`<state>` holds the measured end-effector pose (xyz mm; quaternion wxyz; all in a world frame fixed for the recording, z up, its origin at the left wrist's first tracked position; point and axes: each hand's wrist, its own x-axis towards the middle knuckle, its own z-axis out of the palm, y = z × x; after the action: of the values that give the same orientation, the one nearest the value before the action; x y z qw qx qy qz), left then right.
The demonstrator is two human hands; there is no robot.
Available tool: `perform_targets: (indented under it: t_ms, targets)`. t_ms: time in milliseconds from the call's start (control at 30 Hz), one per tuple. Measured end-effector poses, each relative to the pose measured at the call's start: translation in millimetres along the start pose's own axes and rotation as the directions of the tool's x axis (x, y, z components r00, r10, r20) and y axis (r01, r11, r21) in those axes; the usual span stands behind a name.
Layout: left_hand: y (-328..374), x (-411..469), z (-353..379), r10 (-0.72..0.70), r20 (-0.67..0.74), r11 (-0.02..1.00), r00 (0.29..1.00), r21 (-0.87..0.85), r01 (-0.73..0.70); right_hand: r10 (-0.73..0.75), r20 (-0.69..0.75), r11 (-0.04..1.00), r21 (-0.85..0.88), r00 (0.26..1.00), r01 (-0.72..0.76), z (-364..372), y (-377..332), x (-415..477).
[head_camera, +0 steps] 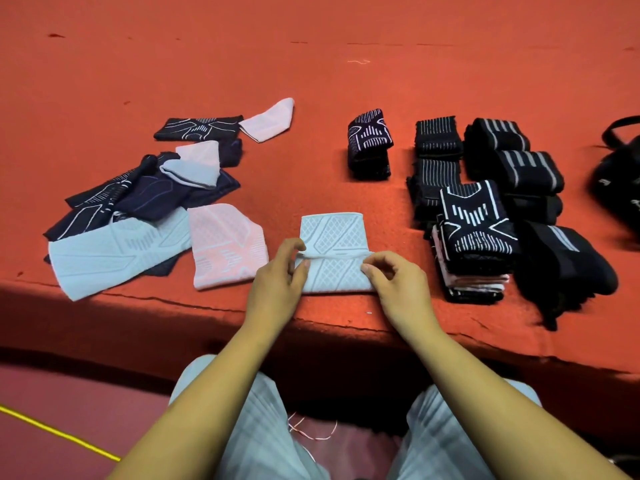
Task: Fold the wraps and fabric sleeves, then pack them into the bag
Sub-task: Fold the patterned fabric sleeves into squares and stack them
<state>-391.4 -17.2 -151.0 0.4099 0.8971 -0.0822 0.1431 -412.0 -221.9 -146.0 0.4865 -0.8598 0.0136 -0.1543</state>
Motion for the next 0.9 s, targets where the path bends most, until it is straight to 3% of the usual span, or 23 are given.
perform_targets:
  t_ms: [267,400,533,700,900]
  targets:
    - [-2,2,0,0.041,-0.005,0.997,0.999,0.071,-0.040,-0.090,0.085,0.981,-0.166,0.992,0.104,-5,2,1]
    - [-3,0,0,0.046,-0.027,0.996,0.999,0.071,-0.044,-0.177,0.178,0.923,-0.312,0.968,0.226,-9,5,-1]
    - [-1,-2,1,0.155,-0.039,0.986,0.987,0.066,-0.152,-0.207,0.294,0.888,-0.344,0.933,0.305,-16,0,-4]
    - [-5,-5,-1,0.244,0.024,0.960,0.970,0.135,-0.245,-0.202,0.399,0.876,-0.334,0.894,0.347,-22,1,-4]
    - [-10,-9,-5,0.230,0.206,0.937,0.951,0.216,-0.274,-0.204,0.420,0.867,-0.342,0.884,0.363,-28,-5,4]
